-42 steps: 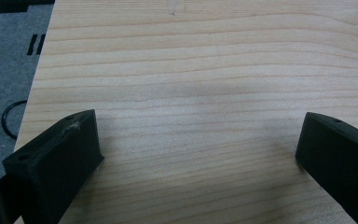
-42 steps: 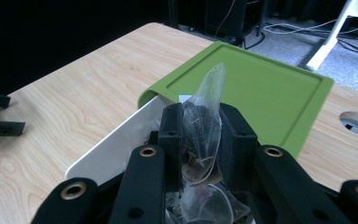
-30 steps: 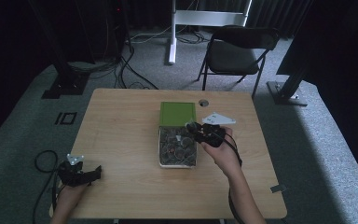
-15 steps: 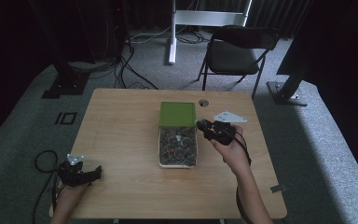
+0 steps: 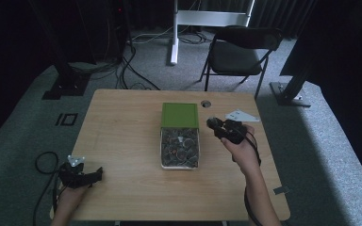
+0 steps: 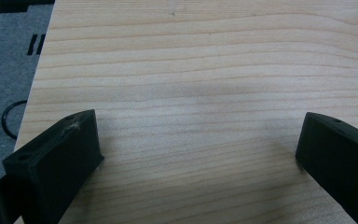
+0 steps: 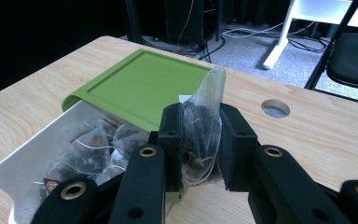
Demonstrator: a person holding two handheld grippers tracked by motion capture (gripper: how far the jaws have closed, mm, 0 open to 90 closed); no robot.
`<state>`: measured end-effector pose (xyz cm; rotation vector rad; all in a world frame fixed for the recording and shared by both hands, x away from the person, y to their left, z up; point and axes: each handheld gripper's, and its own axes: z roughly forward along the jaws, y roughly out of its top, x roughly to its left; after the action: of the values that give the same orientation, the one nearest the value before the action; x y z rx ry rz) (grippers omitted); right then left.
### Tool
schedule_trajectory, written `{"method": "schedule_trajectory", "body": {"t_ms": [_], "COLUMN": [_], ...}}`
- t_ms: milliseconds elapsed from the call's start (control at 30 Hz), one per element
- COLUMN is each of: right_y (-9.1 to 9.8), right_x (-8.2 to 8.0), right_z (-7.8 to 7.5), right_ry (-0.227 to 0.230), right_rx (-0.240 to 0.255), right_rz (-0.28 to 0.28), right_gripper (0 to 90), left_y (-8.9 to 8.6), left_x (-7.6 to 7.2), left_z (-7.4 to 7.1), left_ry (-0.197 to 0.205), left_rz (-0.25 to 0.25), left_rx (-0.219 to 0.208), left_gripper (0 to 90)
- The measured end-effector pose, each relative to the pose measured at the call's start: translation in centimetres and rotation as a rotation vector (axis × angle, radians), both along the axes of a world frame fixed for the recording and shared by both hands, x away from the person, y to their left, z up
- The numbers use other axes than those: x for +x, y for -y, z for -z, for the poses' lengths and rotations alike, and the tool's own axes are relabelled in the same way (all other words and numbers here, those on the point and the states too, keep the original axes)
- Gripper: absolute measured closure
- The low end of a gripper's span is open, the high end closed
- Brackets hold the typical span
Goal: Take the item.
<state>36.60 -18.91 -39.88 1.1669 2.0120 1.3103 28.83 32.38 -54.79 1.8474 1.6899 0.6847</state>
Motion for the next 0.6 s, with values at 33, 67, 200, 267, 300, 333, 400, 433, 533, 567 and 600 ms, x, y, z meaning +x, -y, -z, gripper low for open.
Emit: {"method": "schedule_trajectory", "body": {"t_ms": [33,67,200,267,300,333,400,433,533,567,600], "right_y": [0.2,0.3,1.1,1.4,1.6,1.9,2.3,2.3,3.3,3.6,3.9], "right_x": [0.0,0.1,0.2,0.3,0.3,0.4,0.4,0.4,0.7,0.8,0.9], "right_z": [0.0,0.0,0.1,0.1,0.1,0.1,0.1,0.1,0.1,0.1,0.1], "right_ry": [0.000,0.001,0.001,0.004,0.004,0.005,0.006,0.006,0.018,0.017,0.019], "right_rx": [0.001,0.001,0.003,0.003,0.001,0.002,0.002,0.002,-0.006,-0.006,-0.005], "right_rz": [0.004,0.010,0.030,0.039,0.041,0.051,0.058,0.058,0.095,0.103,0.111], "right_gripper": [73.8,73.8,73.8,73.8,73.8,73.8,73.8,73.8,73.8,73.9,73.9], "left_y": [0.0,0.0,0.0,0.0,0.0,0.0,0.0,0.0,0.0,0.0,0.0], "left_x": [0.0,0.0,0.0,0.0,0.0,0.0,0.0,0.0,0.0,0.0,0.0], "left_z": [0.0,0.0,0.0,0.0,0.0,0.0,0.0,0.0,0.0,0.0,0.0], "left_ry": [0.000,0.000,0.001,0.000,0.000,0.000,0.000,0.000,0.000,0.000,0.000], "left_rz": [0.000,0.000,0.000,0.000,0.000,0.000,0.000,0.000,0.000,0.000,0.000], "left_rx": [0.000,0.000,0.000,0.000,0.000,0.000,0.000,0.000,0.000,0.000,0.000], "left_gripper": [0.3,0.3,0.3,0.3,0.3,0.3,0.3,0.3,0.3,0.3,0.3]}}
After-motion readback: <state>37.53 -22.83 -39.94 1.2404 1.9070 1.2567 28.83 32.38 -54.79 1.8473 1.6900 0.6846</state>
